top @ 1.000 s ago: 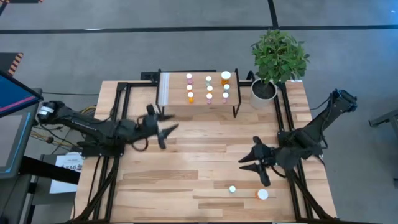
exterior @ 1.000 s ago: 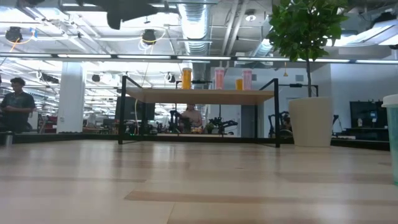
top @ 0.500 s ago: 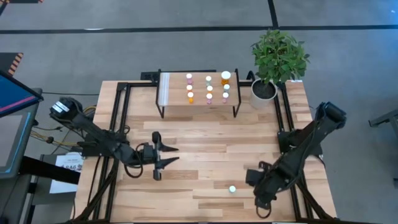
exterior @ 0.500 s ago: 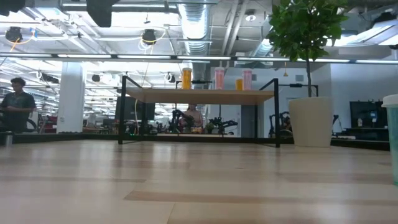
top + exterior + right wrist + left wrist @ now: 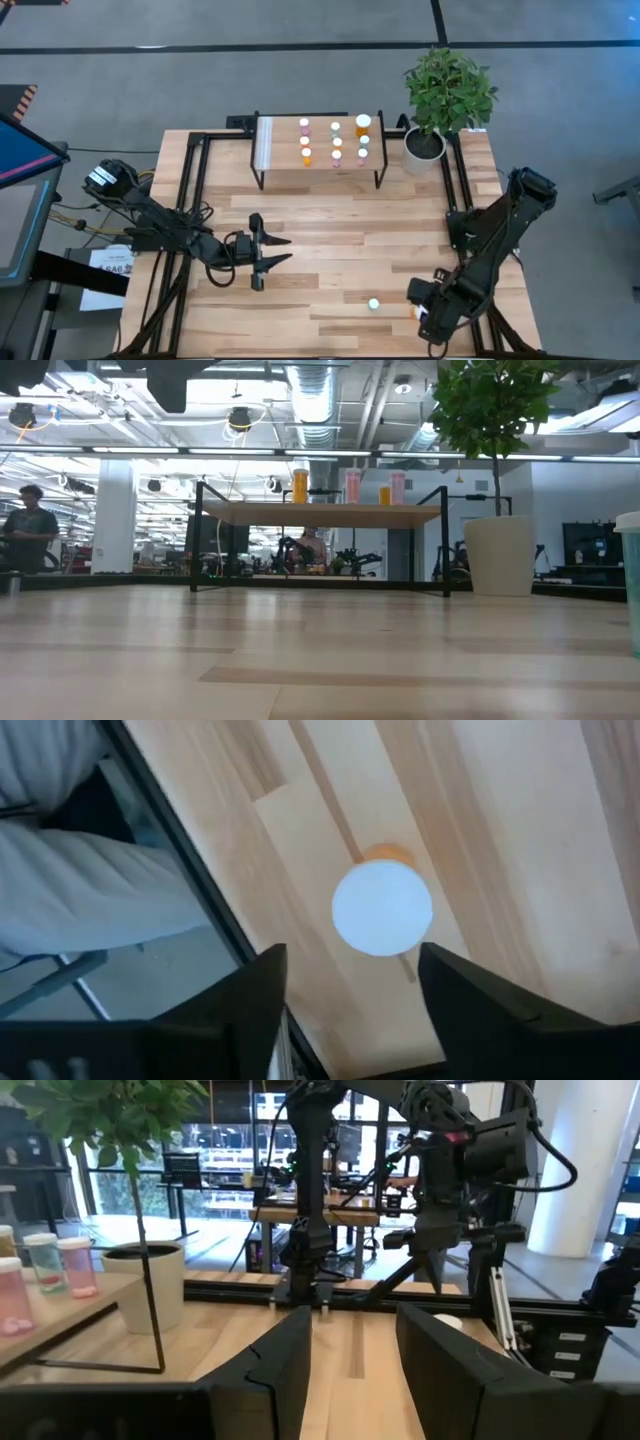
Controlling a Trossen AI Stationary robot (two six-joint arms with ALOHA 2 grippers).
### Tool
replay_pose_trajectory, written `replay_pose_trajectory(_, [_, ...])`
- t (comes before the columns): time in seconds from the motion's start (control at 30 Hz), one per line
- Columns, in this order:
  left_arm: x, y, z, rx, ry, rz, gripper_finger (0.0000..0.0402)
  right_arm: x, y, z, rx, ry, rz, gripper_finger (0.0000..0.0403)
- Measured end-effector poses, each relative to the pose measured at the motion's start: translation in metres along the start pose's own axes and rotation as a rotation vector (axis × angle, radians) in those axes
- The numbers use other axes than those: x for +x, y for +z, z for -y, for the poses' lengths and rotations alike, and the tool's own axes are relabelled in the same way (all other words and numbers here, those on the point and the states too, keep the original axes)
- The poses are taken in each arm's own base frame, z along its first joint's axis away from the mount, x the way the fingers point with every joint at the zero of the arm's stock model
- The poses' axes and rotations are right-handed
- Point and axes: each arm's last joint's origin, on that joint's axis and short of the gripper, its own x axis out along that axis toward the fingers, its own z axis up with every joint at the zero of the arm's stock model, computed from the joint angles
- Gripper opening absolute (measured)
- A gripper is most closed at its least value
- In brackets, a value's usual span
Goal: Pick and place medicine bottles onto shelf by color
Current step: Put the large orange pill bottle on the shelf
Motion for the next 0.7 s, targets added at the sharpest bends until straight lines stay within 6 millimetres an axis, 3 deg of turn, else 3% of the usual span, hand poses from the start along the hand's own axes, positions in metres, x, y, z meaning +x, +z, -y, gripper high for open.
replay_pose_trajectory(0.23, [0.0, -0.001, 0.0, -0.023, -0.008, -0.009, 0.0137, 0.024, -0.002, -0.004, 0.012, -0.092, -0.019, 0.0292])
replay_pose_trajectory(0.43, [0.0, -0.002, 0.0, -0.04, -0.008, -0.015, 0.0137, 0.043, -0.002, 0.0, 0.012, -0.22, -0.036, 0.0297])
replay_pose_trajectory(0.7, [0.0, -0.005, 0.0, -0.05, -0.008, -0.041, 0.0137, 0.052, 0.0, 0.001, 0.003, -0.2, 0.027, 0.0297])
